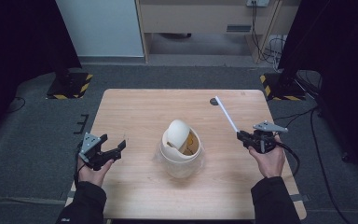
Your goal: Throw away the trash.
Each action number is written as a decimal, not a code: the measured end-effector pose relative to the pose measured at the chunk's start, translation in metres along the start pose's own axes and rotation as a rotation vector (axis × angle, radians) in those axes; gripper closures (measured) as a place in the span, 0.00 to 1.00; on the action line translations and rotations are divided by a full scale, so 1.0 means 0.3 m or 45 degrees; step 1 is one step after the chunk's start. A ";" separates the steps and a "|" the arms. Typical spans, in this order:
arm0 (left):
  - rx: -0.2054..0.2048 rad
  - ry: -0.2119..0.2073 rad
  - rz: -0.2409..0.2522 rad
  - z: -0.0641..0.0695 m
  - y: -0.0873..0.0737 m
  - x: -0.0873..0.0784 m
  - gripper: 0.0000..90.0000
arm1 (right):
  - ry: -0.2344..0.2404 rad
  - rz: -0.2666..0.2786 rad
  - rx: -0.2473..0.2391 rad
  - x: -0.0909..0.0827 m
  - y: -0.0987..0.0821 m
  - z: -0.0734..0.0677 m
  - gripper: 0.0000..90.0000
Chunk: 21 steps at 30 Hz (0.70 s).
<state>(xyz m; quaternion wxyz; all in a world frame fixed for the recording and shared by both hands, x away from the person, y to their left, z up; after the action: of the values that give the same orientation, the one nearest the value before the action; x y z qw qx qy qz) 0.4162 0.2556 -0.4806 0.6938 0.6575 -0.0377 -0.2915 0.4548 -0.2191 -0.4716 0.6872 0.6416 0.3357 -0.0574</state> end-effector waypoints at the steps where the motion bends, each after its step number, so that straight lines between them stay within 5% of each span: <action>1: 0.000 0.000 0.000 0.000 0.000 0.000 0.18 | 0.003 0.010 -0.004 -0.005 0.007 0.000 0.88; 13: 0.027 -0.079 0.139 0.086 0.088 -0.026 0.19 | 0.029 0.120 0.001 -0.065 0.069 -0.016 0.88; 21: -0.014 -0.145 0.213 0.131 0.139 -0.045 0.21 | 0.083 0.241 0.009 -0.117 0.129 -0.035 0.88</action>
<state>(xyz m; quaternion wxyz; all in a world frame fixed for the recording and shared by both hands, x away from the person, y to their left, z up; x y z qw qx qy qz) 0.4028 0.2252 -0.4322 0.7161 0.6305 -0.1302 -0.2698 0.4436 -0.2153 -0.4198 0.6761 0.6743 0.2955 0.0277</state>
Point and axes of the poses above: each handheld gripper's, and its own axes: x roughly forward along the jaws, y roughly out of its top, z roughly to its right, the point moved 7 cm from there along x, roughly forward along the jaws, and after that the axes turned 5 degrees about -y, right-handed, at the moved point
